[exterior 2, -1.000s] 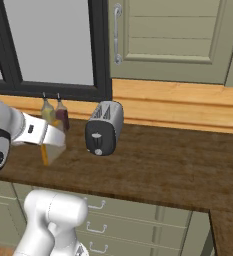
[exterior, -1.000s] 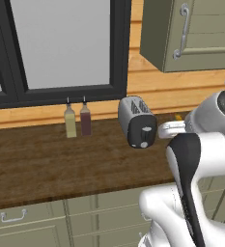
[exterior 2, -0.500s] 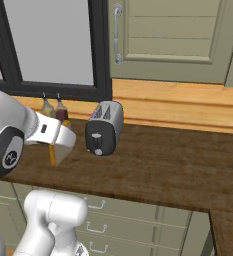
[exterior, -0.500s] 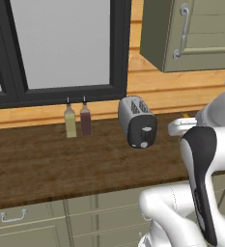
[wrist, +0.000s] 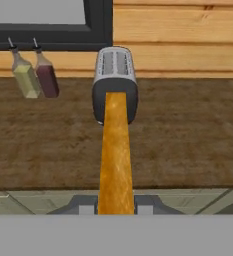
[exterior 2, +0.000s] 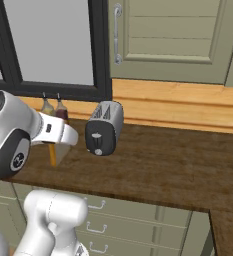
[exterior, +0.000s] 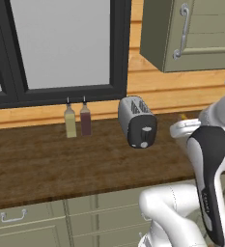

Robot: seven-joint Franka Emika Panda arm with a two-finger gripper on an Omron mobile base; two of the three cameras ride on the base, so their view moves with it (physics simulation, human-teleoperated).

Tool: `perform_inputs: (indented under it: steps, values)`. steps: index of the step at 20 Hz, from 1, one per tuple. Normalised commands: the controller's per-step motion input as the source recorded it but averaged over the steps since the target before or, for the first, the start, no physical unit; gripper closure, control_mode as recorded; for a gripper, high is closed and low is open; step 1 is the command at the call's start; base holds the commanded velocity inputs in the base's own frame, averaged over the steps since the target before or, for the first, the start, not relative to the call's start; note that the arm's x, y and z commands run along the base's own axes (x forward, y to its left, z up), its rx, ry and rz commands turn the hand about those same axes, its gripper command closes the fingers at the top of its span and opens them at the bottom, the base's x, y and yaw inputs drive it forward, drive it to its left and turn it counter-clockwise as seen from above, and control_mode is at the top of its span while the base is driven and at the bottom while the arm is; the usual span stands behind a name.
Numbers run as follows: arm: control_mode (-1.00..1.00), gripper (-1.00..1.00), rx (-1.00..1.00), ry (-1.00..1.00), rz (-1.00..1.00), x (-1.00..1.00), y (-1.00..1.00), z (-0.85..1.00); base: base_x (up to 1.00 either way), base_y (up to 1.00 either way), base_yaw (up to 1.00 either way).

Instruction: Start the toaster. Once the lever pops up, take the bread to the plate on the dining counter.

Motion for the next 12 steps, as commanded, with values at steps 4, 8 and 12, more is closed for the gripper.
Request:
perform_inputs:
  steps: [4, 8, 12]
  values:
    - [1.00, 1.00, 0.00, 0.00, 0.03, 0.00, 0.04, 0.00, -0.10, 0.12, 0.03]
    - [1.00, 1.00, 0.00, 0.00, 0.00, 0.00, 0.00, 0.00, -0.56, 0.54, 0.20]
    - [1.00, 1.00, 0.00, 0.00, 0.00, 0.00, 0.00, 0.00, -0.43, 0.88, 0.52]
